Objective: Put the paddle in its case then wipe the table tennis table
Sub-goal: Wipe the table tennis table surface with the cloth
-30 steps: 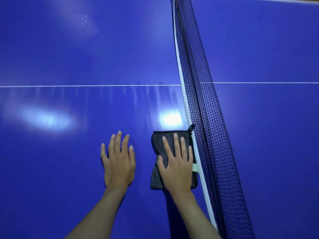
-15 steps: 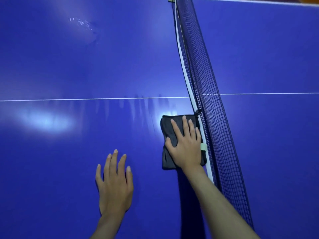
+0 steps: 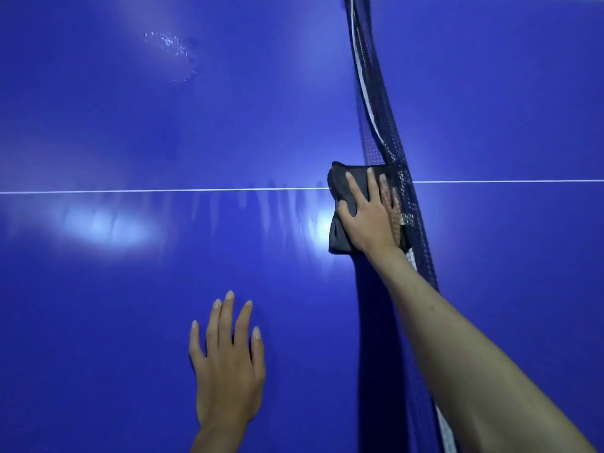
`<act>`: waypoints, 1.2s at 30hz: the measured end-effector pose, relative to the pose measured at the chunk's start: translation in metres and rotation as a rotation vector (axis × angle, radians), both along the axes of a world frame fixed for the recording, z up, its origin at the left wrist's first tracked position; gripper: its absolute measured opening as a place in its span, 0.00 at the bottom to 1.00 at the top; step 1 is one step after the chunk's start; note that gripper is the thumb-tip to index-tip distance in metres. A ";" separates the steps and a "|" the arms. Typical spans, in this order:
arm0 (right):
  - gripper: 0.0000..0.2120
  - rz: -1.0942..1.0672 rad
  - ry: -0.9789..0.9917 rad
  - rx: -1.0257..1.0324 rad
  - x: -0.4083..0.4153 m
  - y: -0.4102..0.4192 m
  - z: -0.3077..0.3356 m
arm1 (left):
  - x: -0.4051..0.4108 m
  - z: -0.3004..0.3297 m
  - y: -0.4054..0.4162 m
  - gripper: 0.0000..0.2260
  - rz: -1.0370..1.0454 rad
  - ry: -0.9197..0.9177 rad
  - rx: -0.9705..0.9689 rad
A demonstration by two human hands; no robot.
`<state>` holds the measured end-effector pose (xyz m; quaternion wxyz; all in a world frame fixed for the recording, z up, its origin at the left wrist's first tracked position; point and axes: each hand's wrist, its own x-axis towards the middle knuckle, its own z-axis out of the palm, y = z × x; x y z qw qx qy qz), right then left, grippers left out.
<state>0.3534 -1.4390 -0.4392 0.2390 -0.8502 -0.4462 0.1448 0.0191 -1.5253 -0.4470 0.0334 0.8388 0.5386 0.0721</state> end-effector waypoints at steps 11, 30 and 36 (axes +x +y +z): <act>0.30 0.017 -0.394 -0.124 -0.093 -0.123 -0.005 | -0.002 0.004 -0.005 0.23 0.016 0.029 -0.008; 0.29 0.027 -0.219 -0.047 -0.026 -0.035 -0.006 | -0.003 -0.001 0.000 0.24 0.002 -0.004 0.001; 0.29 0.007 -0.242 -0.054 -0.067 -0.113 -0.006 | -0.002 0.007 -0.004 0.24 -0.019 -0.209 -0.050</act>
